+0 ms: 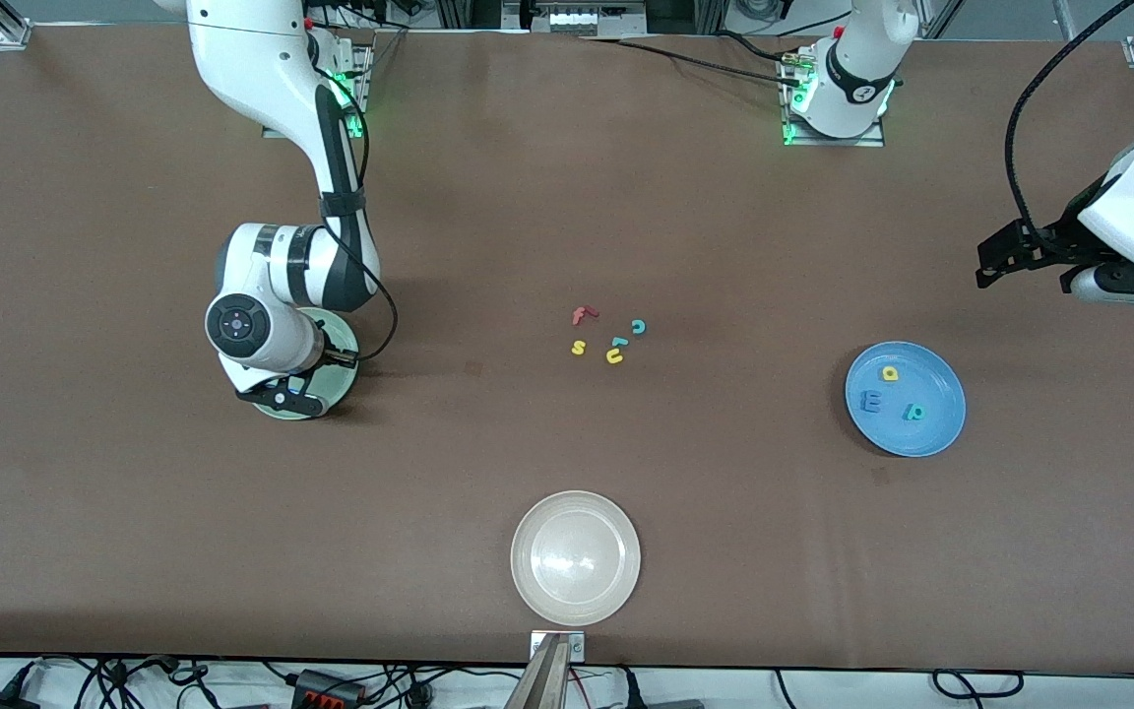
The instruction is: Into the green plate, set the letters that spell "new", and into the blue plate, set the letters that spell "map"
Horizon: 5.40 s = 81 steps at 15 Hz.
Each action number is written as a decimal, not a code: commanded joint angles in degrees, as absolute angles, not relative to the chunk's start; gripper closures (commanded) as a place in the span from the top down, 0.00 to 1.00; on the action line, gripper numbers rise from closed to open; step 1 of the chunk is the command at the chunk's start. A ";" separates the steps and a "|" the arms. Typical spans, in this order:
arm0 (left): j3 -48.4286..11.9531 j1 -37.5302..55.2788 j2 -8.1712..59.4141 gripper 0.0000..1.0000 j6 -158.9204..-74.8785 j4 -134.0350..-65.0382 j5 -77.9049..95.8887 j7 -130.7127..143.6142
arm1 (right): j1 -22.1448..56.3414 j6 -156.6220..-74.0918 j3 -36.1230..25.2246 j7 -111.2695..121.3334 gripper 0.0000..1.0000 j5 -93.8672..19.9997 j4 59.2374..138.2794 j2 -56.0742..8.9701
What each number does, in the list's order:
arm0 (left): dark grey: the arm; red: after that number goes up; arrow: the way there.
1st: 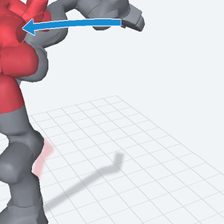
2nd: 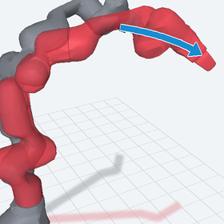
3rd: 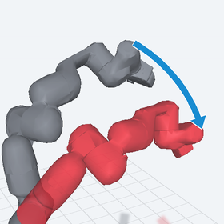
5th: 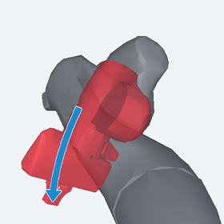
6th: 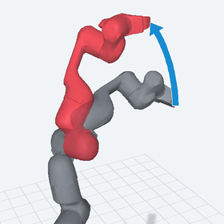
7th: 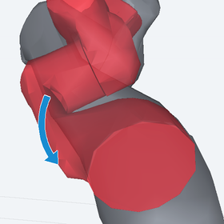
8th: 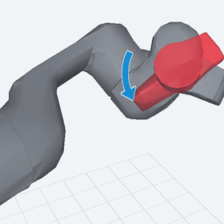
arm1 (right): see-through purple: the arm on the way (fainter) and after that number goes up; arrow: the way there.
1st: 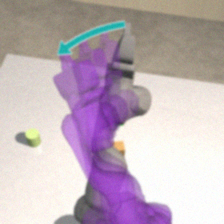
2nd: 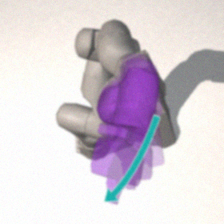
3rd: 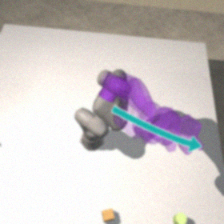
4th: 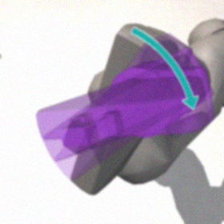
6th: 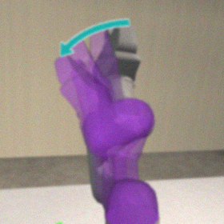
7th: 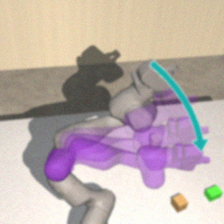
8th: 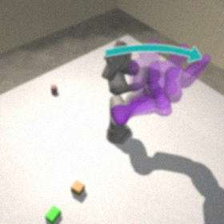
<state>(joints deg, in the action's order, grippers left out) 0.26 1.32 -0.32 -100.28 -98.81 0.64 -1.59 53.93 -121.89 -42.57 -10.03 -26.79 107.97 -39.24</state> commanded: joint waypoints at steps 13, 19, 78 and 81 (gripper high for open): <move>0.09 1.49 0.18 1.00 -98.26 -97.29 -0.53 -2.29 | 63.90 -97.23 -66.95 -2.74 1.00 -27.51 91.78 -33.40; 0.09 1.49 0.18 1.00 -98.26 -97.29 -0.53 -2.29 | 64.60 -91.49 -69.52 -2.29 1.00 -27.77 86.75 -33.40; -0.79 1.41 0.26 1.00 -98.26 -97.29 -0.62 -2.20 | -3.16 -94.39 -4.83 4.39 1.00 0.26 91.23 5.27; -0.79 1.41 0.26 1.00 -98.26 -97.29 -0.62 -2.20 | -3.16 -94.39 -4.83 4.48 1.00 0.26 91.23 5.27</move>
<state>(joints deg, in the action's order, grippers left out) -0.47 1.49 -0.28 -99.35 -98.70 0.64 -1.59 -2.12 -94.07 -5.77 3.26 -0.46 89.76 3.76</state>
